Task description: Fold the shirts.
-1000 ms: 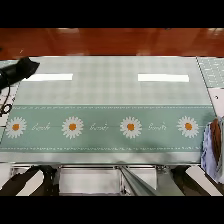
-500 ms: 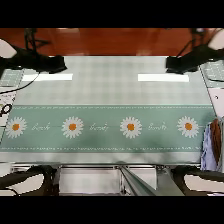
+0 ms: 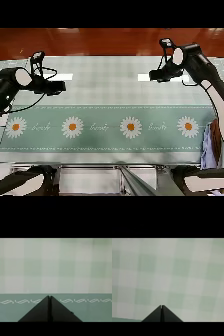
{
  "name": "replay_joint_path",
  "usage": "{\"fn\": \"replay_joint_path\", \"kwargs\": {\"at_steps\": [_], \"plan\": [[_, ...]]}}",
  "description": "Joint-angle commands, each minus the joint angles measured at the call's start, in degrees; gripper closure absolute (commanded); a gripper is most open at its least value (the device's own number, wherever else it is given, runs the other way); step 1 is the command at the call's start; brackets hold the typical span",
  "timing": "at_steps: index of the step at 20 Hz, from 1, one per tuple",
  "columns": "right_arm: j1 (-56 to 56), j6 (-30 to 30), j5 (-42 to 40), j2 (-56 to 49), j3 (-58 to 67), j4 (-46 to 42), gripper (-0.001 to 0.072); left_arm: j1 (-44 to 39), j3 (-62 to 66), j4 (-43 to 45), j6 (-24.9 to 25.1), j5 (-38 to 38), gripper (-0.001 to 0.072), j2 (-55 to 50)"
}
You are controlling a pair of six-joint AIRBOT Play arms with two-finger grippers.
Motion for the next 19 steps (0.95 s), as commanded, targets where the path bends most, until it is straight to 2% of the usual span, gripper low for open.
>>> {"fn": "replay_joint_path", "kwargs": {"at_steps": [1, 19], "plan": [[-0.13, 0.44, -0.24, -1.27, -0.24, -1.05, 0.0681, -0.09, -1.09, 0.74, -0.63, 0.66, 0.0687, 0.35], [-0.13, 1.14, -1.66, -1.51, -0.22, -0.79, 0.0681, -0.09, -1.11, 0.76, -0.63, 0.68, 0.0687, 0.33]]}}
